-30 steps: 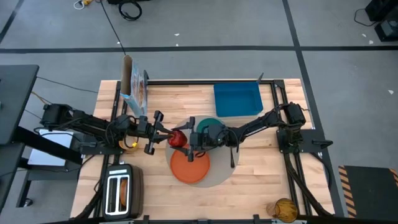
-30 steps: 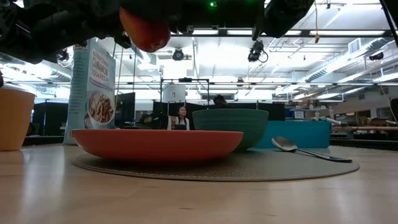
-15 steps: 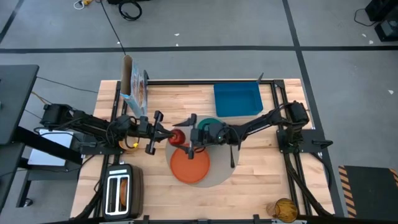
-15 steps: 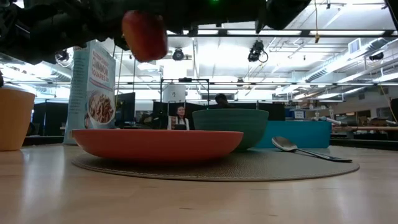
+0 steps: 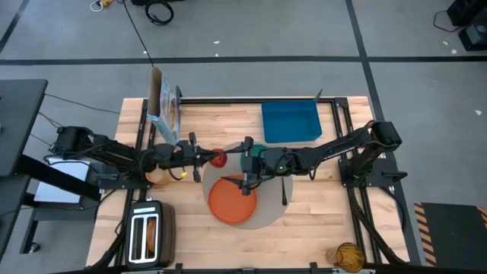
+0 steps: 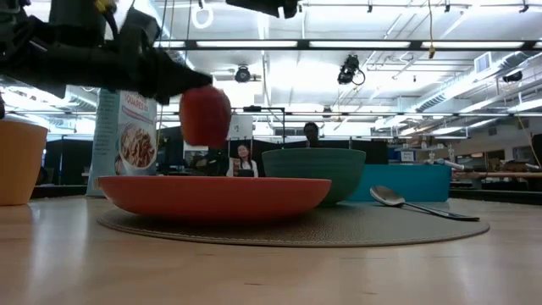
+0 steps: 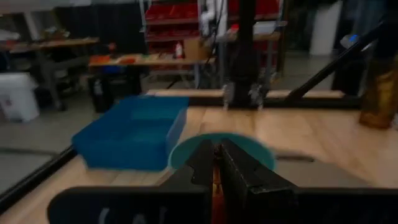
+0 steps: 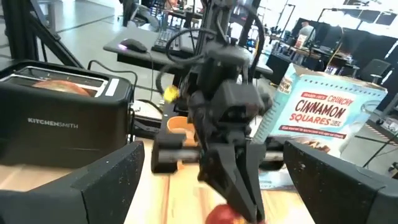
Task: Arrange a breakfast setting
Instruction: Put the apple on top left of the round table mat
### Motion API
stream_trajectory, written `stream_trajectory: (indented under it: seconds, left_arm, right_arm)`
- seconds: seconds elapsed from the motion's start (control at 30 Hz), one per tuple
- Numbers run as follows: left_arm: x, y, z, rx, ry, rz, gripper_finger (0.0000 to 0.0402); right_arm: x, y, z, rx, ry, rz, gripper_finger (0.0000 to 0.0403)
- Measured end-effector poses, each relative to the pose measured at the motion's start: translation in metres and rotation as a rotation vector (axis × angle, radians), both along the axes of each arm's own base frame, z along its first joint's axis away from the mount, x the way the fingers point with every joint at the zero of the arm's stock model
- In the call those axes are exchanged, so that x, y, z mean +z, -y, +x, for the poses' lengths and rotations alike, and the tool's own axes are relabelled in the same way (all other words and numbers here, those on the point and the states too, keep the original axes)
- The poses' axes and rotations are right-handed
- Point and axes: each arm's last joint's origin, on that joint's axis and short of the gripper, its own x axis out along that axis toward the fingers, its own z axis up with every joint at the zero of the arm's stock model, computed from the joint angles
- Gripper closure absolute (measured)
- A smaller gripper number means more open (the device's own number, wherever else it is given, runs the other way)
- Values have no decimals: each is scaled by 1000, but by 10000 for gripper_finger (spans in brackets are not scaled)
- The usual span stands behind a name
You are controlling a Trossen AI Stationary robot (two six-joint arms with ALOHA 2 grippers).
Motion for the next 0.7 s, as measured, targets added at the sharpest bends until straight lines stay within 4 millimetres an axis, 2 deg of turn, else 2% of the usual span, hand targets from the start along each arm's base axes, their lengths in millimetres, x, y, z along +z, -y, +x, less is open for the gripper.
stream_trajectory:
  seconds: [0.37, 0.7]
  left_arm:
    - [-26, -2, 14, 74, -13, -7, 379]
    - [-42, -14, 20, 136, -7, -27, 379]
  right_arm:
    - [1, 1, -1, -15, 5, 21, 7]
    - [1, 1, -1, -19, 7, 57, 4]
